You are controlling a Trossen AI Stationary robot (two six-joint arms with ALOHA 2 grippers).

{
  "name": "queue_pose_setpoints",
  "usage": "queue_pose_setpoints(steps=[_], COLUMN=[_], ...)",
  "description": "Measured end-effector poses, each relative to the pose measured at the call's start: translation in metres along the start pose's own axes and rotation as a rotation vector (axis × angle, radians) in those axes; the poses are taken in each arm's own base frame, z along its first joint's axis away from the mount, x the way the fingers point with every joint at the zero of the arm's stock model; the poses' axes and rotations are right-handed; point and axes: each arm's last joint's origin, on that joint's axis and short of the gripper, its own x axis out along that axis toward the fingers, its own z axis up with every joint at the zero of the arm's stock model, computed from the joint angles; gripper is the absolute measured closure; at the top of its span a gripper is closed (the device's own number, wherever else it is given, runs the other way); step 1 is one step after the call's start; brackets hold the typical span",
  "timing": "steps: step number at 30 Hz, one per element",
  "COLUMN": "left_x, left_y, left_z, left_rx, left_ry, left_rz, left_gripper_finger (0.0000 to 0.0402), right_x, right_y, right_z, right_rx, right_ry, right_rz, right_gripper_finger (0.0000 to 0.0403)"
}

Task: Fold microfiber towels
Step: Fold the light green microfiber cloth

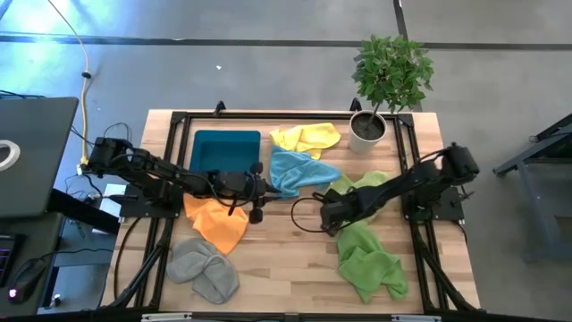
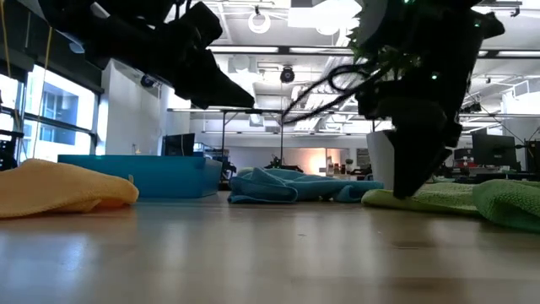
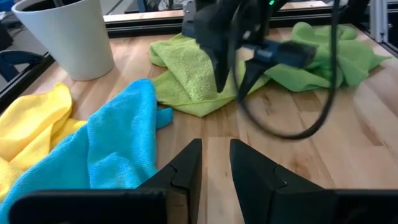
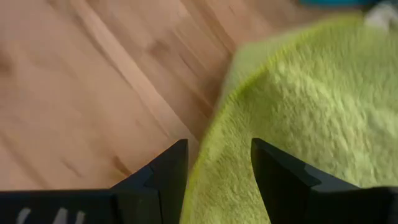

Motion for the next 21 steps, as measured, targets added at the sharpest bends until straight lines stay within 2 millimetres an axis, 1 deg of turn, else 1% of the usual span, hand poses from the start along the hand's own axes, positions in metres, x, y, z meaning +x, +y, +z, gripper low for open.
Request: queue_pose_setpoints(steps=[3,8,11,16,17,18,21], left_x=[0.000,0.000,-0.001,-0.001,-0.001,-0.001,-0.001], left_y=[-0.003,-0.004,-0.004,-0.005,-0.005,-0.006,-0.010], left_z=[0.000,0.000,0.000,0.000,0.000,0.000,0.000], left_rx=[0.004,0.021,0.014,0.016,0.016,0.016,0.021], left_ry=[0.000,-0.002,-0.002,-0.002,-0.002,-0.002,-0.004], left_rz=[-0.008,-0.013,-0.012,-0.016,-0.021,-0.031,-0.070], left_gripper_finger=[0.0328,0.0328,0.0328,0.0328,0.0328,0.0328,0.0328], right_x=[0.009,0.013,0.010,0.006,0.005,0.004,-0.003], right_y=[0.006,0.013,0.016,0.024,0.026,0.028,0.037], right_z=[0.001,0.003,0.003,0.003,0.003,0.002,0.002], right_rx=[0.028,0.054,0.051,0.032,0.015,0.005,-0.019], right_ry=[0.056,0.081,0.081,0.076,0.084,0.092,0.103], right_rz=[-0.030,-0.052,-0.060,-0.037,-0.023,-0.010,0.036], right_gripper_finger=[0.0234,0.0240,0.0275,0.0378,0.0390,0.0394,0.0384])
